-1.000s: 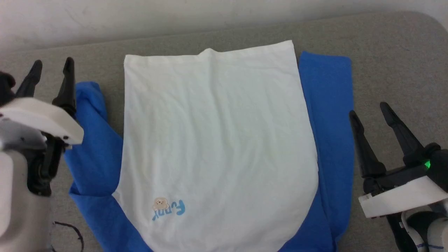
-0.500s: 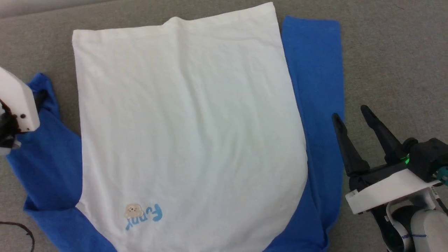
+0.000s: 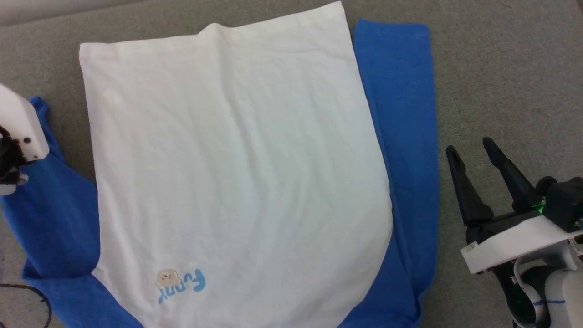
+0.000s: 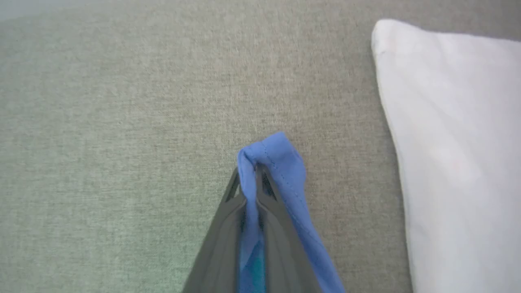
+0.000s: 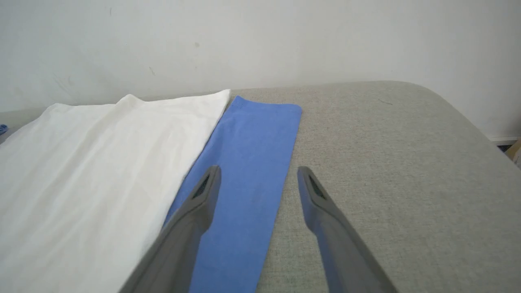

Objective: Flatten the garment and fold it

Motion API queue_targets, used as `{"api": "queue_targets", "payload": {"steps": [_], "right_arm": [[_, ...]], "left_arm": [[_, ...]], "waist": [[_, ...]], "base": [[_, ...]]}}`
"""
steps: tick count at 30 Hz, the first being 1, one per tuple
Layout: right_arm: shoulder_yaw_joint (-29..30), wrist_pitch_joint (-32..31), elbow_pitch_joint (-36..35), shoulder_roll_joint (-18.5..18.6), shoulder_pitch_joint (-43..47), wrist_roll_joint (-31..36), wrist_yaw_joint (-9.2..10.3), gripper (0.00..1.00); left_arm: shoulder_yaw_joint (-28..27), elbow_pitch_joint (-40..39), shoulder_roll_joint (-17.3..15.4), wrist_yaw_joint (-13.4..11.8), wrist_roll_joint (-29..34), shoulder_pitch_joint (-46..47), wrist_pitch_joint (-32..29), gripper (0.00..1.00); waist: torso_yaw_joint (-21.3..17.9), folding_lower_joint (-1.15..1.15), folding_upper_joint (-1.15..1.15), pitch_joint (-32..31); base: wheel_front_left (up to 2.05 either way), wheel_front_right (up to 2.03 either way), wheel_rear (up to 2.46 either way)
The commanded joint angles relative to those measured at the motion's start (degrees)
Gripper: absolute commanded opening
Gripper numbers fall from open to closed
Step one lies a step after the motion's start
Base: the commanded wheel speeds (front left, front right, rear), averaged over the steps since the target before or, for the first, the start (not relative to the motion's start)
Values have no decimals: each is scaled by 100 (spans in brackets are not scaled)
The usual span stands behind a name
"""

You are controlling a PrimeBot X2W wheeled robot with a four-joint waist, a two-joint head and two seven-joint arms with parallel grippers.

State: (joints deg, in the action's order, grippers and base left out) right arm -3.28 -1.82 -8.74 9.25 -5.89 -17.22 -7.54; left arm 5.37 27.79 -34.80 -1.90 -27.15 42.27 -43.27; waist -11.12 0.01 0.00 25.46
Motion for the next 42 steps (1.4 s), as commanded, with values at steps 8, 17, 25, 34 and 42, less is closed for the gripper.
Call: {"api": "queue_targets", "payload": {"steps": [8, 17, 25, 34, 42], "right_arm": [[597, -89, -60, -50, 253, 99, 5, 100], [1212, -446, -323, -304, 687, 281, 5, 100], [1370, -654, -630, -474, 924, 376, 5, 100], [1264, -719, -797, -553, 863, 354, 5, 100], [1157, -602, -651, -603, 731, 265, 5, 100]], "left_arm": [[-264, -788, 359, -368, 29, -345, 1266, 0], [335, -2397, 1149, -194, -100, -1035, 1640, 0], [1774, -3219, 2038, 246, -117, -1752, 1502, 0], [3535, -2704, 2662, 823, 134, -1671, 1330, 0], [4178, -1153, 2868, 904, 334, -1500, 2010, 27]], "waist": [[392, -1, 0, -873], [560, -1, 0, -1616], [351, -1, 0, -1727], [-23, -1, 0, -1278], [-232, -1, 0, -871]], "base": [[0, 0, 0], [0, 0, 0], [0, 0, 0], [0, 0, 0], [0, 0, 0]]}}
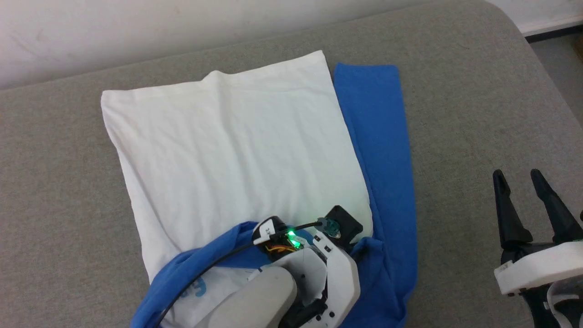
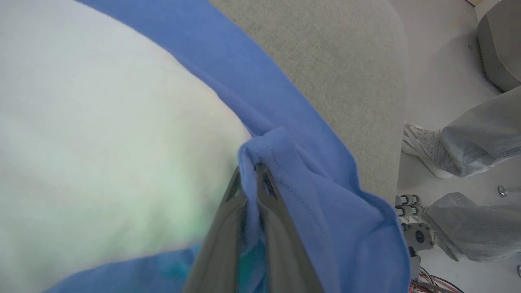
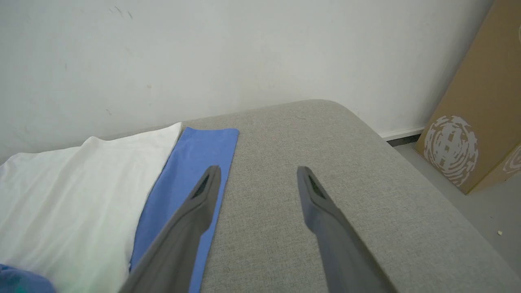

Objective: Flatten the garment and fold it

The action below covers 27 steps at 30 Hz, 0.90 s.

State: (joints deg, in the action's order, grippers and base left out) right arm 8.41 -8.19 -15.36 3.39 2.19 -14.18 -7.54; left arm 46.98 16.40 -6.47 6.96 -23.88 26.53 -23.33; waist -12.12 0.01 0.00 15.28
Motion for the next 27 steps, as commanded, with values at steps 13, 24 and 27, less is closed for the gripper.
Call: {"api": "queue_targets", "payload": {"steps": [13, 24, 27], "right_arm": [[-81, -16, 47, 16, -100, 91, 5, 100], [170, -235, 246, 202, -208, -42, 5, 100], [349, -323, 675, 364, -465, -224, 5, 100]], "left_arm": [[-444, -542, 49, -255, -217, -131, 2124, 100], [-2171, -1086, -697, -1607, -138, -1071, 3732, 100], [-2732, -1293, -830, -1902, -163, -1410, 3811, 100]], "waist": [[419, -1, 0, -461], [1031, -1, 0, -665], [1186, -1, 0, -598]], "base": [[0, 0, 0], [0, 0, 0], [0, 0, 0]]}}
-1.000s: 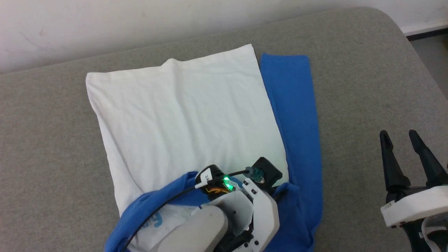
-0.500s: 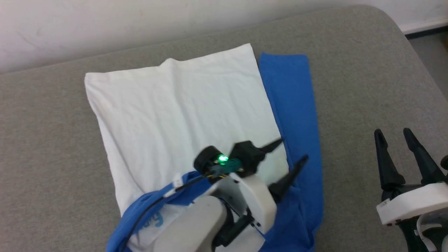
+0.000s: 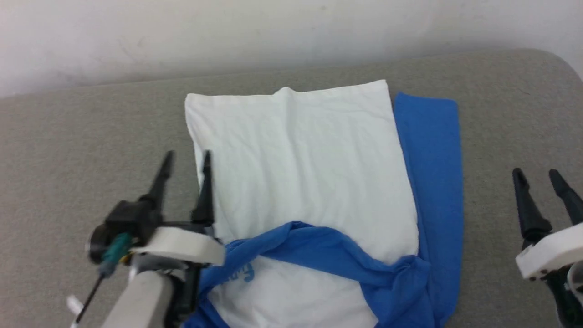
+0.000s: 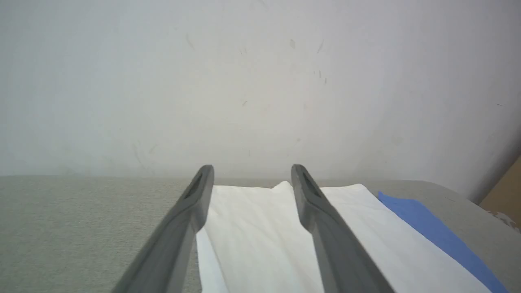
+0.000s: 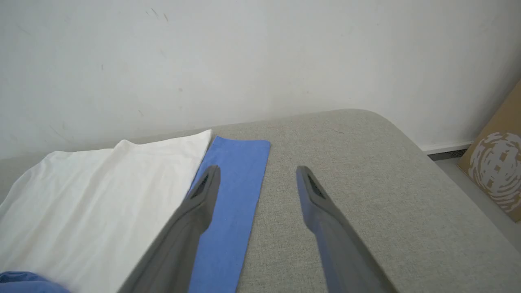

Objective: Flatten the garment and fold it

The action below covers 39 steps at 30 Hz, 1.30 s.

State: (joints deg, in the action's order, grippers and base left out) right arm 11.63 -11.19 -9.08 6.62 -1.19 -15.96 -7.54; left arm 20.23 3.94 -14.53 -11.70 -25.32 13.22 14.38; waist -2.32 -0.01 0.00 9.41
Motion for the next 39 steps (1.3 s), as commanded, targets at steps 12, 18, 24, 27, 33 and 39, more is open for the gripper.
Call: {"api": "queue_targets", "payload": {"steps": [12, 18, 24, 27, 33, 39], "right_arm": [[187, -1103, 3080, 1215, -2579, -1053, 5, 100], [-5, -1733, 3978, 1658, -3593, -1325, 5, 100], [-230, -2170, 4710, 1890, -4419, -1426, 5, 100], [-365, -2285, 5002, 1964, -4595, -1360, 5, 100], [-543, -2872, 5638, 1924, -4610, -1451, 5, 0], [-484, -2286, 5376, 2020, -4412, -1706, 5, 0]], "left_arm": [[-1375, -1165, 309, 36, 397, -777, 61, 100], [-1485, -1308, 695, 336, 552, -583, 61, 100], [-1601, -1346, 978, 655, 693, -372, 62, 100], [-1588, -1307, 1052, 796, 738, -327, 62, 100], [-1634, -1197, 1115, 947, 890, -270, 62, 100], [-1721, -1002, 1141, 998, 965, -359, 62, 100]], "waist": [[963, 1, 0, 998], [1270, 1, 0, 1510], [1469, 1, 0, 1921], [1523, 1, 0, 2002], [1492, 1, 0, 1943], [1292, 1, 0, 1627]], "base": [[0, 0, 0], [0, 0, 0], [0, 0, 0], [0, 0, 0], [0, 0, 0], [0, 0, 0]]}}
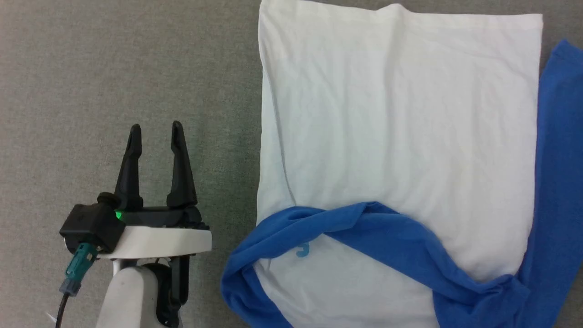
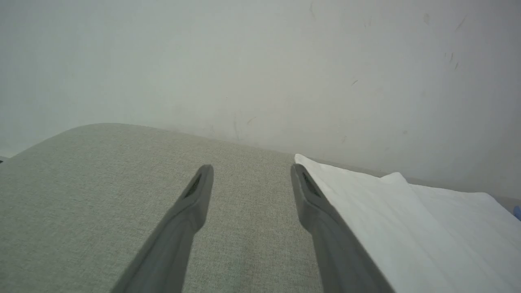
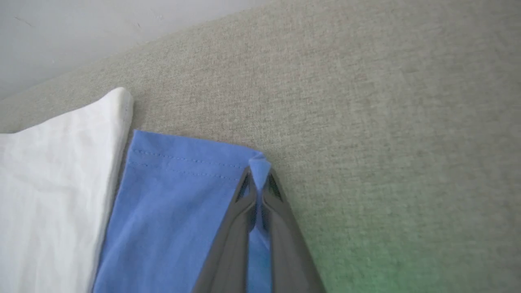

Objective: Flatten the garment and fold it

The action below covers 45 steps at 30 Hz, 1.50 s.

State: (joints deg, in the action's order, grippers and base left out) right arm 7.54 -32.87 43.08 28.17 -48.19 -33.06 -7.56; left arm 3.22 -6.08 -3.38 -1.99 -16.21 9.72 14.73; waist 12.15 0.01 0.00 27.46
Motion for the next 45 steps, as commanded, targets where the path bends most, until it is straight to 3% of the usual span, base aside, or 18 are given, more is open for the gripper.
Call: {"api": "queue_targets", "payload": {"steps": [1, 6, 13, 17, 22, 27, 33, 40, 45], "right_arm": [[-6, 51, 107, -81, 335, -59, 8, 0], [407, 759, -194, 260, 692, -249, 8, 0], [994, 1014, -780, 542, 1417, -224, 8, 0], [1079, 1046, -1394, 317, 1641, -253, 8, 0], [869, 1094, -2314, -356, 1753, -187, 8, 0], [307, 1054, -2797, -1288, 1589, 102, 8, 0], [-573, 1106, -2607, -2211, 1255, 264, 8, 0], [-1947, 1362, -2114, -2519, 1273, -27, 8, 0], [-3383, 1606, -1804, -2527, 1600, -682, 8, 0]], "left_arm": [[-26, 37, 27, 41, 68, -26, 27, 100], [-70, 197, 34, 76, 114, -153, 27, 100], [-170, 325, 34, 90, 143, -417, 27, 100], [-204, 375, 17, 74, 151, -526, 27, 100], [-252, 383, -51, 56, 125, -647, 2, 100], [-246, 316, -75, 1, 121, -781, -94, 100], [-166, 288, -71, -15, 94, -809, -165, 100], [-144, 363, -85, -21, 36, -853, -176, 100], [-97, 369, -75, -48, 6, -881, -189, 100]], "waist": [[-192, -1, 0, -250], [-405, -1, 0, -669], [-738, -1, 0, -1139], [-828, -1, 0, -1362], [-840, -1, 0, -1604], [-741, -1, 0, -1778], [-405, -1, 0, -1868], [-53, -1, 0, -1946], [108, -1, 0, -1927]], "base": [[0, 0, 0], [0, 0, 0], [0, 0, 0], [0, 0, 0], [0, 0, 0], [0, 0, 0], [0, 0, 0], [0, 0, 0], [0, 0, 0]]}}
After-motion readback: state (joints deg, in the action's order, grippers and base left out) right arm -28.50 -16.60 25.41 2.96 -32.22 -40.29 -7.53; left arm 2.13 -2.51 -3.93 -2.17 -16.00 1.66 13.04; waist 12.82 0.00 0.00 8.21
